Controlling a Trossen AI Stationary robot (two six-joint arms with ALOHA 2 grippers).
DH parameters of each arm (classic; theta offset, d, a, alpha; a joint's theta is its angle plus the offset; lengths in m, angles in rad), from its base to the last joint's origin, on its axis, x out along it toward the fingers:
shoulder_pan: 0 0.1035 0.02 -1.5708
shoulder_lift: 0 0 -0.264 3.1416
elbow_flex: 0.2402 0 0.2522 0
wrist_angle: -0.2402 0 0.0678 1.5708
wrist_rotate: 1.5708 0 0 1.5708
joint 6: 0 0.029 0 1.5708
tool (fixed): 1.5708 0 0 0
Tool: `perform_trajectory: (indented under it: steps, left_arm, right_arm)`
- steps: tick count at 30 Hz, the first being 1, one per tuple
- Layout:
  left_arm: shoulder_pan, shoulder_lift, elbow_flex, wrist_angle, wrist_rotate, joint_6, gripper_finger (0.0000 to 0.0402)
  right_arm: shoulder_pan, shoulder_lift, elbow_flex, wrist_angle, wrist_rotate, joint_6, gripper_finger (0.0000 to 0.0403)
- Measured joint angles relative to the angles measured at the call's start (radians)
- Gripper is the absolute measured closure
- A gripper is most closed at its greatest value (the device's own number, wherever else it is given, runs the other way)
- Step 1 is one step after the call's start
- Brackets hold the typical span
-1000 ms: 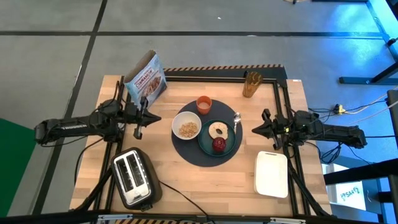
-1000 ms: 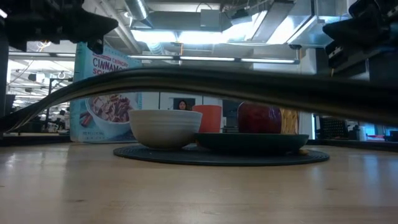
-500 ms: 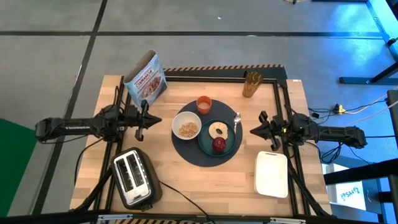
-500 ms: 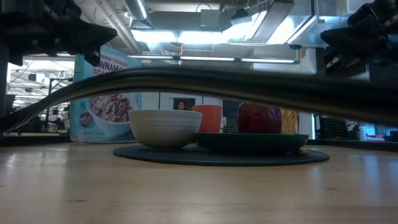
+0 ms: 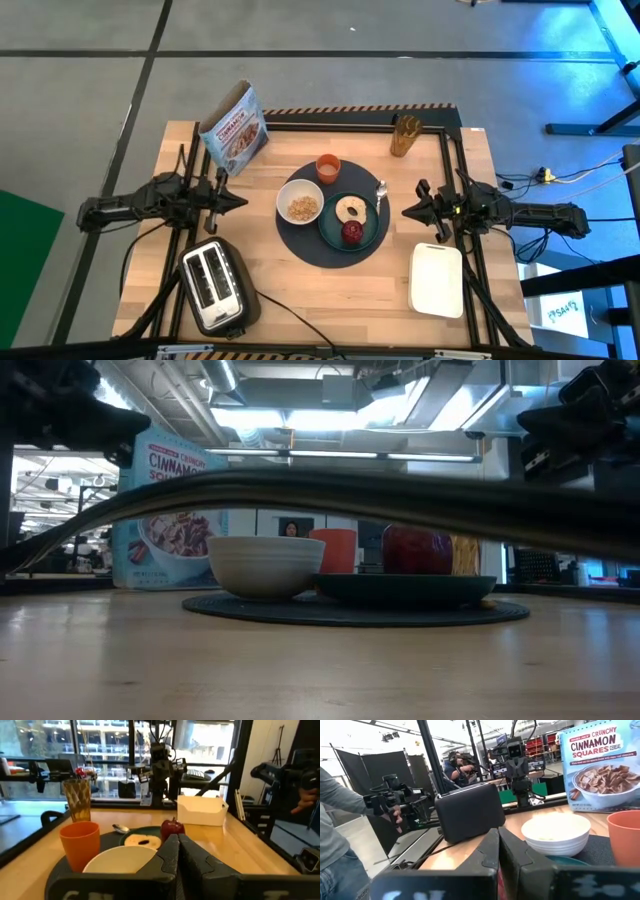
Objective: Arrange a breakfast setting
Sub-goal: Return to Home Position
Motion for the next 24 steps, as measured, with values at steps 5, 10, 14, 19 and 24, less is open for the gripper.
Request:
perform_trajectory:
  steps: [5,10,14,19,24]
  left_arm:
    - [0.000,-0.018,-0.005,-0.020,0.001,0.002,0.0401]
    - [-0.002,-0.018,-0.090,0.129,0.008,-0.020,0.0401]
    - [-0.008,-0.014,-0.111,0.174,-0.002,-0.021,0.0401]
    - [-0.022,-0.017,-0.111,0.154,0.006,0.003,0.0401]
    - [-0.028,-0.017,-0.111,0.119,0.006,-0.062,0.0401]
  right_arm:
    - [-0.001,-0.001,0.000,-0.009,0.000,0.000,0.0403]
    - [-0.001,0.000,0.000,-0.039,0.000,-0.009,0.0403]
    - [-0.001,-0.001,0.000,-0.029,-0.001,-0.009,0.0403]
    - [-0.001,0.000,0.000,-0.019,0.034,-0.009,0.0403]
    - [-0.001,0.000,0.000,-0.014,0.022,-0.007,0.0403]
